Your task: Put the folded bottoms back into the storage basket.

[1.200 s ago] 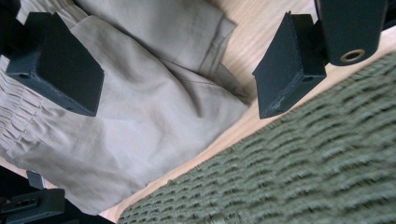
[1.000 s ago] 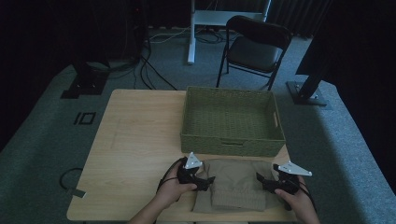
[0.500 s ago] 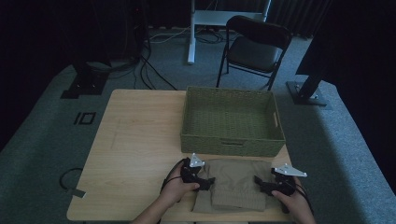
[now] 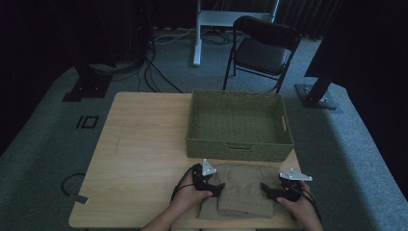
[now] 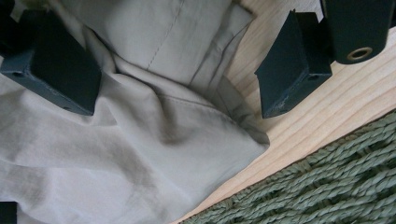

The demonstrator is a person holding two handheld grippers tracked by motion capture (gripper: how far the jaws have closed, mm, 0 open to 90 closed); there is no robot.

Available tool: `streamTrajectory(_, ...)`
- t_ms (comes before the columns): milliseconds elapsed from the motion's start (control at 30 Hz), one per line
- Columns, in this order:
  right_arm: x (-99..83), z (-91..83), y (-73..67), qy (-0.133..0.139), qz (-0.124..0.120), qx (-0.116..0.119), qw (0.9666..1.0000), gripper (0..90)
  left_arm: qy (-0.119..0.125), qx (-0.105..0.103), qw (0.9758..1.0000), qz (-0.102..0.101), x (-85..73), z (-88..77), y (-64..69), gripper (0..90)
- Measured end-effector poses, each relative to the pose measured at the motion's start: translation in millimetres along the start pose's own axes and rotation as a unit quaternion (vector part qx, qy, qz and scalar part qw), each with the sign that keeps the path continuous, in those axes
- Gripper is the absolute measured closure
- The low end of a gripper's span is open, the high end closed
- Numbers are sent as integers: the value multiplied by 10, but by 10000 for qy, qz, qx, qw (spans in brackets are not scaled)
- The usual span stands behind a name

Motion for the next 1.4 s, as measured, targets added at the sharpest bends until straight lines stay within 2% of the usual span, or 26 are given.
streamTrajectory(167,-3,-6,-22,18,-75,29,10000,188,-78,55,9997,204,32,46,20,144)
streamTrajectory(300,5,-10,-29,65,-94,98,9999,274,-33,20,9996,267,65,68,42,186)
streamTrajectory(400,18,-9,-45,117,-91,173,9997,420,90,-88,9995,302,102,78,85,356)
streamTrajectory(467,26,-14,-87,83,-96,344,9993,602,135,-169,9992,325,119,88,104,491)
streamTrajectory(500,27,-12,-104,75,-93,375,9992,655,161,-254,9990,327,127,91,115,524)
streamTrajectory(567,29,-16,-138,17,-76,420,9991,719,196,-430,9984,301,137,97,137,684)
streamTrajectory(633,36,-18,-159,-4,-124,392,9992,757,228,-403,9981,397,142,91,143,759)
streamTrajectory(667,40,-21,-160,-23,-118,372,9992,767,234,-373,9978,488,144,88,150,777)
streamTrajectory(800,70,-52,-171,-36,-110,425,9990,791,185,-441,9981,380,164,42,149,814)
streamTrajectory(933,125,-130,-190,95,20,539,9985,799,343,-515,9978,251,227,-53,142,817)
streamTrajectory(1033,168,-203,-239,146,-60,591,9981,801,433,-581,9971,240,264,-131,139,817)
streamTrajectory(1067,179,-222,-255,123,-162,579,9981,802,446,-605,9969,230,276,-156,139,817)
streamTrajectory(1133,225,-257,-286,231,-136,613,9978,803,515,-582,9966,263,308,-211,133,818)
streamTrajectory(1167,238,-271,-302,197,-184,646,9975,803,527,-590,9965,273,323,-239,131,818)
streamTrajectory(1200,266,-285,-318,288,-100,706,9970,804,594,-568,9963,266,345,-270,124,818)
streamTrajectory(1233,280,-299,-336,269,-147,728,9969,804,570,-571,9962,323,359,-306,120,819)
streamTrajectory(1400,391,-386,-408,419,-114,874,9952,805,713,-635,9951,246,431,-425,92,819)
Point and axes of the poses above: each handheld gripper's, and its own axes: z roughly forward along the jaws, x roughly out of its top, y roughly to its right, the point moved 7 cm from there along z, roughly forward along the jaws, and after that the axes turned 8 degrees about z, right-handed, at the moved point
